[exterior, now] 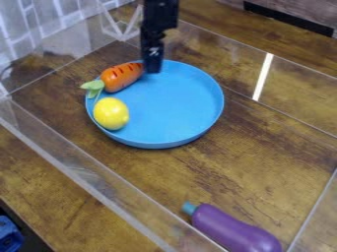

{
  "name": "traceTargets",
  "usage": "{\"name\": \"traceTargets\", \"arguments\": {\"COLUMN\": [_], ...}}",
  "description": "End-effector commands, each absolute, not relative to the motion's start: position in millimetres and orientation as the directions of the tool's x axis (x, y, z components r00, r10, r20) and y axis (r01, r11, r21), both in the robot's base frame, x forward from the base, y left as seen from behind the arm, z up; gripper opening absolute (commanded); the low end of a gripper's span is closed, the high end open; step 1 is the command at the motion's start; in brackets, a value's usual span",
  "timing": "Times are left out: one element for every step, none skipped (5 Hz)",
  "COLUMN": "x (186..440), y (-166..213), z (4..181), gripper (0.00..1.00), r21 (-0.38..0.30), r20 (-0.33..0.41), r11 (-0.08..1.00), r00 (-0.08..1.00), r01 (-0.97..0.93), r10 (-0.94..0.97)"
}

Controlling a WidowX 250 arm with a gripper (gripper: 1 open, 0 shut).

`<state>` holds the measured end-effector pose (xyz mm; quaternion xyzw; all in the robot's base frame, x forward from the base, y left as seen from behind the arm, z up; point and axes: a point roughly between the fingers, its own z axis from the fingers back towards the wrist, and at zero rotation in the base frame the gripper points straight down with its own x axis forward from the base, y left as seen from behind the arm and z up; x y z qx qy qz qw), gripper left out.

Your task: Put the carrot on the blue tray

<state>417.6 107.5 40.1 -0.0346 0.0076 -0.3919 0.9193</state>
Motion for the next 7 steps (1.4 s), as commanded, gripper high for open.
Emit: {"name": "traceTargets", "arguments": {"x": [418.2, 413.1, 419.4, 426.5, 424.0, 421.1, 419.8], "y": [121.4, 125.6, 129.2, 133.2, 136.8, 140.5, 136.4], "z": [79.5, 70.8, 66.2, 62.2, 66.3, 69.6, 72.3], "gripper": [1.0, 0.0, 0.0, 0.0, 0.0, 0.0, 0.0], "r21": [0.048, 0.047, 0.045, 0.044, 0.051, 0.058, 0.06], "r20": [0.07, 0.068, 0.069, 0.07, 0.075, 0.083, 0.09], "r11": [0.675, 0.664, 0.616, 0.565, 0.543, 0.517, 0.504], "r00": [0.672, 0.66, 0.613, 0.562, 0.539, 0.512, 0.498], "r01": [0.736, 0.747, 0.786, 0.824, 0.838, 0.854, 0.861], "r10": [-0.738, -0.748, -0.787, -0.824, -0.839, -0.855, -0.862]}}
